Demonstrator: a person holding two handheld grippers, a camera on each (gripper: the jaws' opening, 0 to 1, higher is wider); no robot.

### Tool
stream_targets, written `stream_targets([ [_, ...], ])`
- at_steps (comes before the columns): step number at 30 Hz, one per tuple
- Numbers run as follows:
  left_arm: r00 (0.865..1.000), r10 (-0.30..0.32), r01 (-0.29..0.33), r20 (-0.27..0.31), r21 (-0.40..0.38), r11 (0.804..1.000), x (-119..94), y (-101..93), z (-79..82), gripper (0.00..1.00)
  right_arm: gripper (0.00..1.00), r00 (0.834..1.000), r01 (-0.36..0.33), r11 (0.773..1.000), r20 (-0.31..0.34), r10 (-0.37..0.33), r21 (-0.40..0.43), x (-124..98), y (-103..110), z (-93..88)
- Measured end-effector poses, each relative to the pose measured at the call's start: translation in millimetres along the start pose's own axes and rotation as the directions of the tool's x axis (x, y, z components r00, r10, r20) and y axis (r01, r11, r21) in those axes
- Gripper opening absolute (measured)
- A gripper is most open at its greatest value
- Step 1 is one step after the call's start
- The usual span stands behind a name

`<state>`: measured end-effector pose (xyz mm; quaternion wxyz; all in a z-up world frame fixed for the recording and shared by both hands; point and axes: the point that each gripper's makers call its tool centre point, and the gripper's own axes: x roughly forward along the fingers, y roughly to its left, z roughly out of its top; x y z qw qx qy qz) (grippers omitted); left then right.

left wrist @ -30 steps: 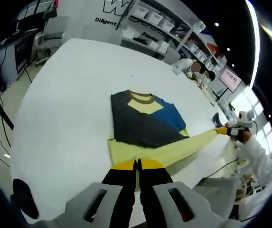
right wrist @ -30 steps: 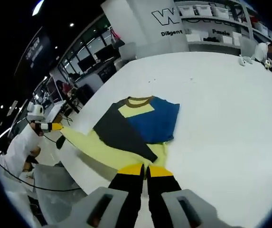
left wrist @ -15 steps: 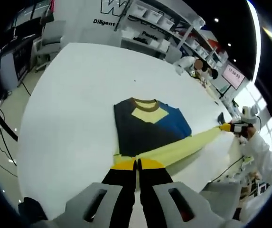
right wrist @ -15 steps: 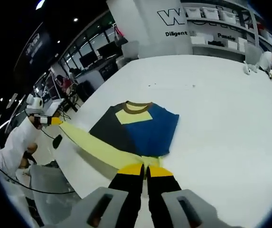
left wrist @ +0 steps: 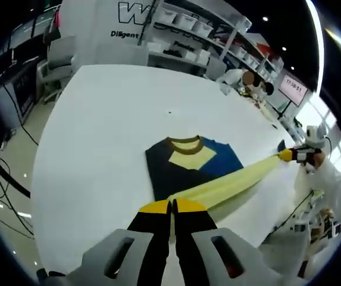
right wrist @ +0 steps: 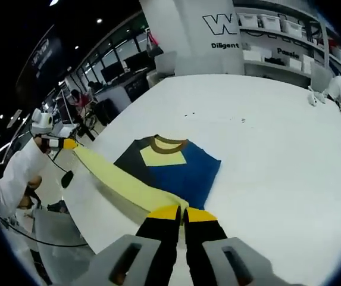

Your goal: Fold the garment on the visible template until the final outline fits inside the template.

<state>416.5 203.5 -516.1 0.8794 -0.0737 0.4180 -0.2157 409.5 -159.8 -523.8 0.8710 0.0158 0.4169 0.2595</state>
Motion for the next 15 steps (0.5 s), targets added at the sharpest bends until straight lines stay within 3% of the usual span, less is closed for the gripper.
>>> stream_targets([
  [9, 1.0, 0.025, -0.025, 0.005, 0.051, 0.998, 13, 4.5, 24.3, 0.0, 0.0, 1.0, 0.025, 0.999, -0.004, -0.025, -0.032, 11, -12, 20.2],
  [15, 0.999, 0.051, -0.05, -0.005, 0.083, 0.995, 32, 17.8, 40.3, 0.0, 0.0, 0.999, 0.042, 0.998, -0.01, -0.043, -0.049, 22, -19, 32.8],
])
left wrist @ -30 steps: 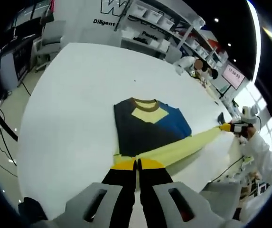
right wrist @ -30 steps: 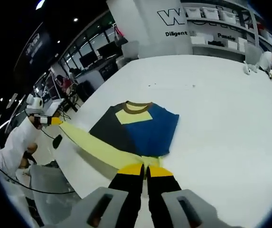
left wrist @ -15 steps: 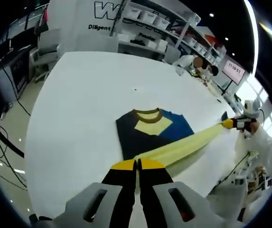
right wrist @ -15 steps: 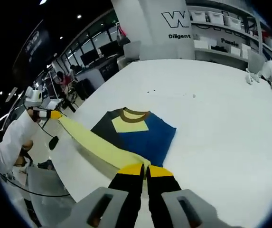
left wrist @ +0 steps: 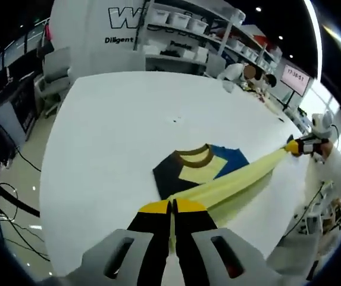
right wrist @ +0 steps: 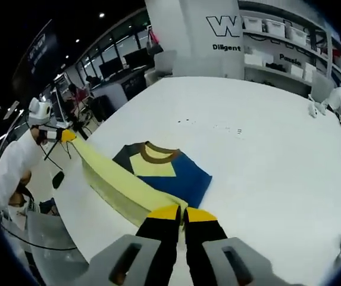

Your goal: Fold the garment on the visible template until the final outline fits inside the template.

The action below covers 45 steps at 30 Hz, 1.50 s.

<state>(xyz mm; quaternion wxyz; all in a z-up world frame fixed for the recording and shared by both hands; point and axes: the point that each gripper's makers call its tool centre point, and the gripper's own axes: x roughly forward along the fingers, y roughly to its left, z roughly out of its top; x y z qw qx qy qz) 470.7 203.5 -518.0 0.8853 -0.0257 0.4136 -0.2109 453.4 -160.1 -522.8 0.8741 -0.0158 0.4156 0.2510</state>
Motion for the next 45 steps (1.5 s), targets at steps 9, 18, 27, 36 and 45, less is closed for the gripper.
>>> stream_targets([
  [9, 1.0, 0.002, -0.002, 0.0, -0.005, 1.0, 9, 7.5, 9.0, 0.0, 0.0, 1.0, 0.01, 1.0, 0.007, -0.01, 0.001, 13, -11, 16.2],
  [18, 1.0, 0.014, -0.014, 0.002, 0.01, 1.0, 32, 15.4, 25.2, 0.0, 0.0, 0.999, 0.035, 0.999, 0.007, -0.035, -0.019, 32, -25, 30.6],
  [27, 0.999, 0.015, -0.015, -0.035, 0.004, 1.0, 62, 27.3, 14.1, 0.0, 0.0, 0.999, 0.047, 0.998, -0.015, -0.047, -0.033, 57, -34, 27.7],
  [36, 0.999, 0.021, -0.021, -0.029, -0.005, 1.0, 84, 37.7, 10.9, 0.0, 0.0, 0.998, 0.058, 0.997, -0.034, -0.06, -0.047, 82, -44, 24.4],
  [45, 0.997, 0.019, -0.021, -0.071, -0.026, 0.999, 106, 45.9, 3.9, 0.0, 0.0, 0.997, 0.063, 0.998, -0.051, -0.064, -0.031, 101, -48, 21.7],
])
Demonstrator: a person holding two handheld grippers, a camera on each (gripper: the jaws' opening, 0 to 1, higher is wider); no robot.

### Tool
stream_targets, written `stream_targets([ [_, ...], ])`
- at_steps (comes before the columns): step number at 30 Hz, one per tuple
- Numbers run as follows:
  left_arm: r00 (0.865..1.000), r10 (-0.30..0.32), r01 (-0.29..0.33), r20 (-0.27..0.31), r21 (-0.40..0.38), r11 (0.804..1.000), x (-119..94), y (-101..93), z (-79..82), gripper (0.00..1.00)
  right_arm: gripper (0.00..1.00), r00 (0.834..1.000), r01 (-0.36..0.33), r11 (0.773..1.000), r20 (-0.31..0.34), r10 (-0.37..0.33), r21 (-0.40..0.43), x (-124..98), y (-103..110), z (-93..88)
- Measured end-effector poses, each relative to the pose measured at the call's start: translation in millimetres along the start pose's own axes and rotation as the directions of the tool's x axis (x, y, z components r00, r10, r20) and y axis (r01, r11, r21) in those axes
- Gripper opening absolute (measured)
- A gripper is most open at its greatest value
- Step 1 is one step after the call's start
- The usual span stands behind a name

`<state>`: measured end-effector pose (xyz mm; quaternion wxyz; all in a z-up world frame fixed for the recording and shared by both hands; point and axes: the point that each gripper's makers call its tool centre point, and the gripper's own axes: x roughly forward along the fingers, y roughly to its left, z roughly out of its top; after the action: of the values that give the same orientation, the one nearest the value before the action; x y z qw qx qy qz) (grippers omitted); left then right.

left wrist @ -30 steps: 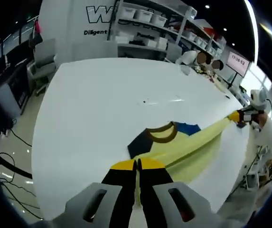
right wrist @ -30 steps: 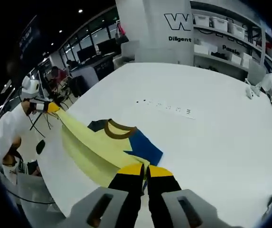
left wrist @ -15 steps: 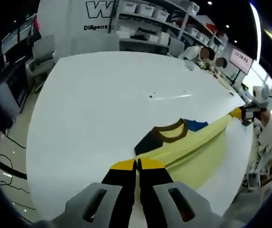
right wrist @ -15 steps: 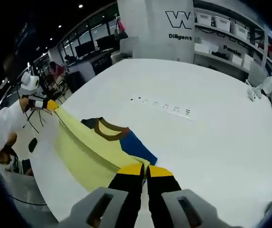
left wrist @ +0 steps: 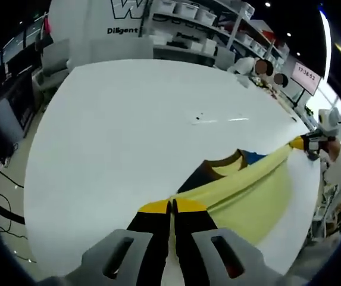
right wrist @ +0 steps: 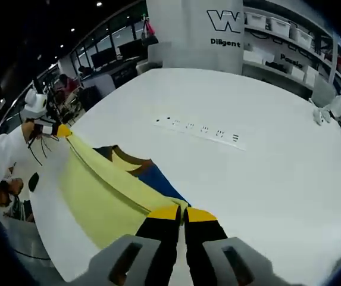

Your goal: Fold the garment on the visible template until the final outline fits inside the template.

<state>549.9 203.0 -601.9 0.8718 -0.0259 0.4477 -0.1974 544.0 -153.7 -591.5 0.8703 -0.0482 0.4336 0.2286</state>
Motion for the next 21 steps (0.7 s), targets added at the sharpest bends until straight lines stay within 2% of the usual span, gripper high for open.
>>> stream_targets([
  [3, 1.0, 0.008, -0.008, -0.015, 0.001, 1.0, 10, 3.8, -9.3, 0.0, 0.0, 1.0, 0.001, 1.0, -0.015, -0.001, -0.004, 11, 2, -7.1],
  [9, 1.0, 0.014, -0.014, -0.01, -0.011, 1.0, 15, 7.5, -13.9, 0.0, 0.0, 1.0, 0.002, 1.0, -0.028, -0.002, -0.004, 18, 1, -13.7],
  [12, 1.0, 0.02, -0.019, 0.023, -0.032, 0.999, 19, 8.4, -11.0, 0.0, 0.0, 1.0, 0.007, 1.0, -0.029, -0.007, 0.002, 25, -2, -16.2],
  [13, 0.999, 0.018, -0.016, 0.032, -0.036, 0.999, 23, 10.4, -5.0, 0.0, 0.0, 1.0, 0.012, 1.0, -0.029, -0.012, 0.002, 27, -4, -13.5],
  [21, 0.999, 0.017, -0.016, 0.043, -0.037, 0.999, 30, 14.4, -0.4, 0.0, 0.0, 1.0, 0.013, 1.0, -0.024, -0.013, 0.01, 36, -11, -8.4],
])
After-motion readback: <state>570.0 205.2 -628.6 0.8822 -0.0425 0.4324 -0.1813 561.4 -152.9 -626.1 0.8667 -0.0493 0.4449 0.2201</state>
